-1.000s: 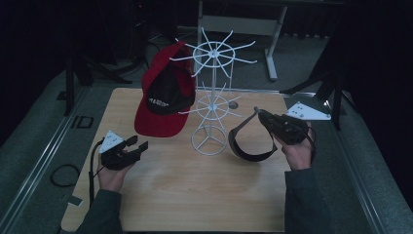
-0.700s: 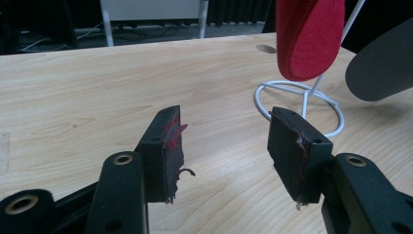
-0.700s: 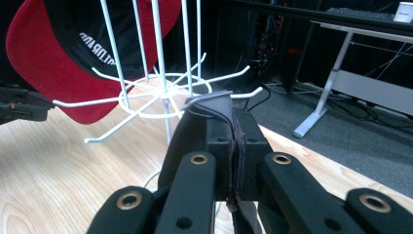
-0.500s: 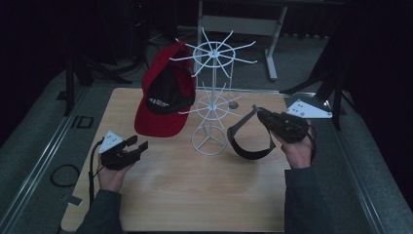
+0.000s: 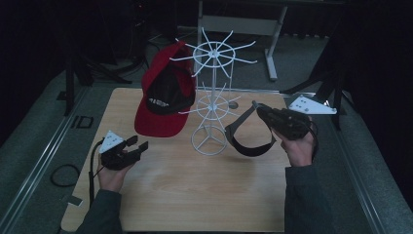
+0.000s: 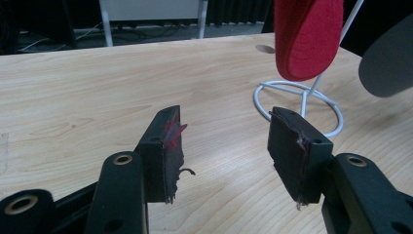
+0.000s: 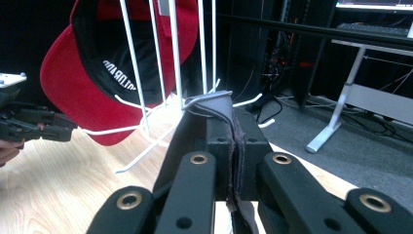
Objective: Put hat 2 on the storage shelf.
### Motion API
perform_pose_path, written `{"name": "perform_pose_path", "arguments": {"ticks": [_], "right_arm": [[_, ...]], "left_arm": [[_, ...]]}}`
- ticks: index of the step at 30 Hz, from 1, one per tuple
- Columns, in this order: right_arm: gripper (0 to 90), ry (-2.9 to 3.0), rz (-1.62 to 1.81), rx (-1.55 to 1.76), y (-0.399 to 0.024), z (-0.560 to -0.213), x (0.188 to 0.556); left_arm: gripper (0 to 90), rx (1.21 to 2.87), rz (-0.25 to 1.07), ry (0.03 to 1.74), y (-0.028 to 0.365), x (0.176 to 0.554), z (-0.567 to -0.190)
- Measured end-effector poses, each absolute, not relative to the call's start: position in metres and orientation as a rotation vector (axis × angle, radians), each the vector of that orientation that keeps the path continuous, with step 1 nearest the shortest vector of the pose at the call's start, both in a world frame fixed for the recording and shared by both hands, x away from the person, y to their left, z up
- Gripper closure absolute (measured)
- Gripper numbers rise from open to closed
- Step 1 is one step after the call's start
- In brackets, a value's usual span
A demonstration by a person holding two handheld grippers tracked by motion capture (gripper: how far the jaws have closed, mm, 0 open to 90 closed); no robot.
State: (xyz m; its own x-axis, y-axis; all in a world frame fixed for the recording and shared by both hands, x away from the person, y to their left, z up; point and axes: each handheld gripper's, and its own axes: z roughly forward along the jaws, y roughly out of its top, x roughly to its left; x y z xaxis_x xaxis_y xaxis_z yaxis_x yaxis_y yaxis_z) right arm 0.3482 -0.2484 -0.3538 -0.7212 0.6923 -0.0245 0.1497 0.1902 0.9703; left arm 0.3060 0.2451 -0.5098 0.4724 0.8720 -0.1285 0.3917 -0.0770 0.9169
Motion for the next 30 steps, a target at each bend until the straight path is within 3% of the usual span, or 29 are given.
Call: {"name": "perform_pose_path", "arguments": {"ticks": [30], "right_arm": [[87.2, 2.008, 1.62, 0.75, -0.241, -0.333, 0.349]], "left_arm": [[47.3, 1.674, 0.572, 1.095, 0.244, 0.306, -0.51]]}}
